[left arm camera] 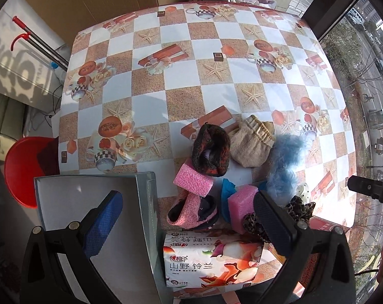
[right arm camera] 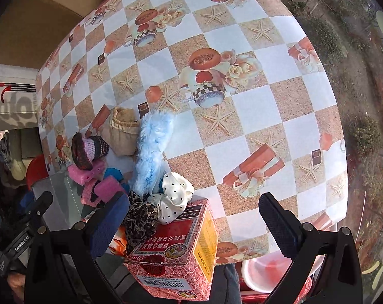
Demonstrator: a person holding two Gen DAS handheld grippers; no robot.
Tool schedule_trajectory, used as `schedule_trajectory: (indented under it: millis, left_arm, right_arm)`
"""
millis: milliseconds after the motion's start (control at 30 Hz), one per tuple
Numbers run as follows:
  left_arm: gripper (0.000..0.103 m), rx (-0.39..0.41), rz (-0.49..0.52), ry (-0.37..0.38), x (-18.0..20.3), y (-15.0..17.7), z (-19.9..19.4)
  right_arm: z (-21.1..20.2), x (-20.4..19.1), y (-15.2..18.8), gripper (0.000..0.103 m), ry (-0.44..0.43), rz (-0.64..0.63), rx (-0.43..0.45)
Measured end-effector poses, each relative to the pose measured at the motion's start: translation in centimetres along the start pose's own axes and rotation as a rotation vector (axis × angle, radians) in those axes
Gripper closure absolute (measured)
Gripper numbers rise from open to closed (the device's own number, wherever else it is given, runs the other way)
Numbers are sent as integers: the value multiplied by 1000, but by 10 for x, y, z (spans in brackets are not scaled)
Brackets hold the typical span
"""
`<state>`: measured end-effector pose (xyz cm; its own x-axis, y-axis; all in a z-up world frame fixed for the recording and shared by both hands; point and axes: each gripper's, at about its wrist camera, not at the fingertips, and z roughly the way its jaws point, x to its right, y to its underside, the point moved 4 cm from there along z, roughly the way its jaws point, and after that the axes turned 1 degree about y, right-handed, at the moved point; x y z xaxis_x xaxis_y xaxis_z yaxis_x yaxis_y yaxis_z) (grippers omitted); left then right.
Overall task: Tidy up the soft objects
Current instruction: 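Grasp the dark knit hat with the left gripper while the right grasps the blue duster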
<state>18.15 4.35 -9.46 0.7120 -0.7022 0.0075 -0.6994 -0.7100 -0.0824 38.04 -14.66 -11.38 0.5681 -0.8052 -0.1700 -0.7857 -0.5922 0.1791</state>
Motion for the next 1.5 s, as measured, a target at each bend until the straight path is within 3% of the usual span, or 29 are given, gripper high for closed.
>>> schedule_trajectory:
  millis: [300,633,767,867,933,967,1000,1067,1100,1167,1267,1500]
  left_arm:
    - [0,-66,100,-46,27,-37,60]
    - [4,-144,129,-86,30,-45,95]
    - [15,-194,99,-56,26,-46,108]
    - [29,-230,91,-67,24,-43,118]
    - [37,-248,79,-52,22,-39,122]
    - [44,-249,74,-41,22,-38,123]
    - [51,-247,71,-29,23,-37,123]
    - [55,-233,78,-34,24,-37,122]
    - [59,-219,86,-41,26,-35,121]
    - [61,-191,93,-59,28,-38,114]
    - [62,-142,78,-59,25,-41,103]
    - [62,-74,80,-121,35,-48,78]
  right_arm:
    - [53,-33,-34,0,-33,-97,-142]
    - [104,-57,-47,0,-71,-108,-255]
    - [121,-57,-50,0,-104,-81,-291]
    - [127,-57,-51,0,-109,-93,-293]
    - [130,-58,-51,9,-125,-86,-291]
    - [133,-60,-52,26,-142,-75,-298]
    - [135,-60,-52,35,-157,-67,-311]
    - [141,-63,-51,43,-187,-66,-330]
    - [142,-63,-50,55,-195,-70,-332]
    - [141,-63,-50,68,-221,-60,-324]
    - [130,-53,-51,74,-252,-28,-282]
    - [107,-33,-57,74,-290,28,-208]
